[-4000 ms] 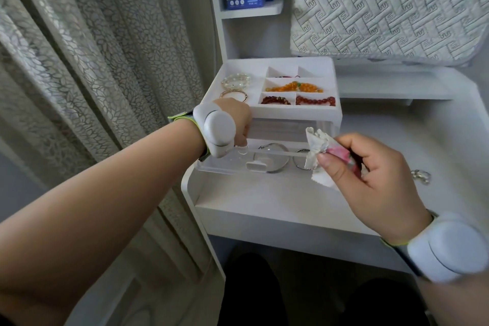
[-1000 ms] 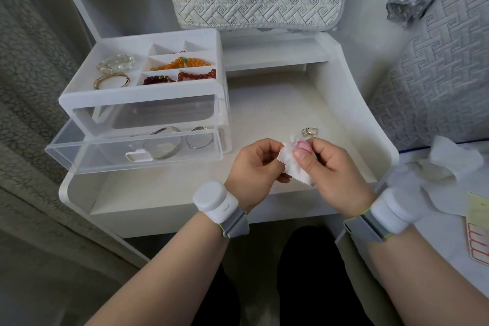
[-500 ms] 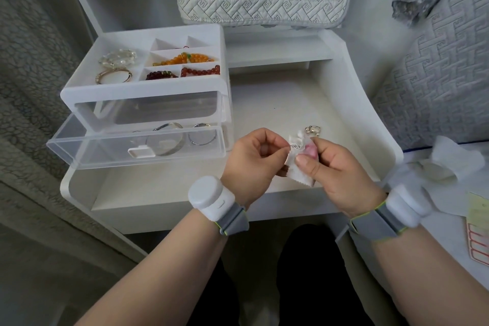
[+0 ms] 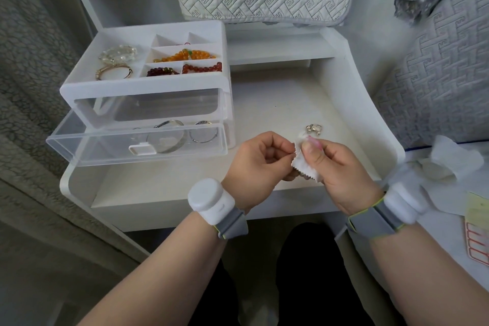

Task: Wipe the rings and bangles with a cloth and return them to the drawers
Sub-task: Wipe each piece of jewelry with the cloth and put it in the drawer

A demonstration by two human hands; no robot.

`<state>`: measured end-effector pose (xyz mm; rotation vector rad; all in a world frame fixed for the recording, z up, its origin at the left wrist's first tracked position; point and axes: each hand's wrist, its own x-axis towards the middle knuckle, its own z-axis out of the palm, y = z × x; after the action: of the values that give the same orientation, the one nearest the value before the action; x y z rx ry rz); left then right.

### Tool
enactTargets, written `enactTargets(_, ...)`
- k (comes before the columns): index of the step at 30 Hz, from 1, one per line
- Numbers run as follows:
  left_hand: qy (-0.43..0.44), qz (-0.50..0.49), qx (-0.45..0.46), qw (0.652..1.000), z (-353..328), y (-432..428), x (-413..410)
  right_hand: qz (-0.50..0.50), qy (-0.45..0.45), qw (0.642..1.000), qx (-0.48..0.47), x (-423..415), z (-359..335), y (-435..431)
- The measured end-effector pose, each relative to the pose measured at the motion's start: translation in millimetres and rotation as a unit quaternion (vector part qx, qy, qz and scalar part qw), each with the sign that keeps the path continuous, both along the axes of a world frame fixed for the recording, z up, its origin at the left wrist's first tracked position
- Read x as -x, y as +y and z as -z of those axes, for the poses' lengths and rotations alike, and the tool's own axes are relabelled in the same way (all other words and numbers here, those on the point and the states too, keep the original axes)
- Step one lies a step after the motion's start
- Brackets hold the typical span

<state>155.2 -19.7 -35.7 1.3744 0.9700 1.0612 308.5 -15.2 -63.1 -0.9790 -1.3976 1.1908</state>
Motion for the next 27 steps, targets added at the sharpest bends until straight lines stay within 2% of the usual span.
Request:
enactTargets(4,-0.049,0.001,0.051,0.997,1,3,4,-0.044,0.002,0.999,0.005,-3,1,-3)
enactTargets(10,-0.075,0.029,0.053,0.995,-1,3,4,-0.035,0.019,0.999,-0.002,1,-4,-2)
enactTargets(15,-0.077,0.044,0.042,0.995,0,-1,1,-0.02,0.046,0.998,0.031,4,-5,-1)
enactTargets(22,-0.046,0.033,0.017,0.998,-6,3,7,-0.095,0.073,0.992,0.048,-6,-1,-1)
enactTargets(27,-0.054,0.023,0.024,0.998,-7,3,7,-0.074,0.051,0.995,0.038,-4,-2,-3)
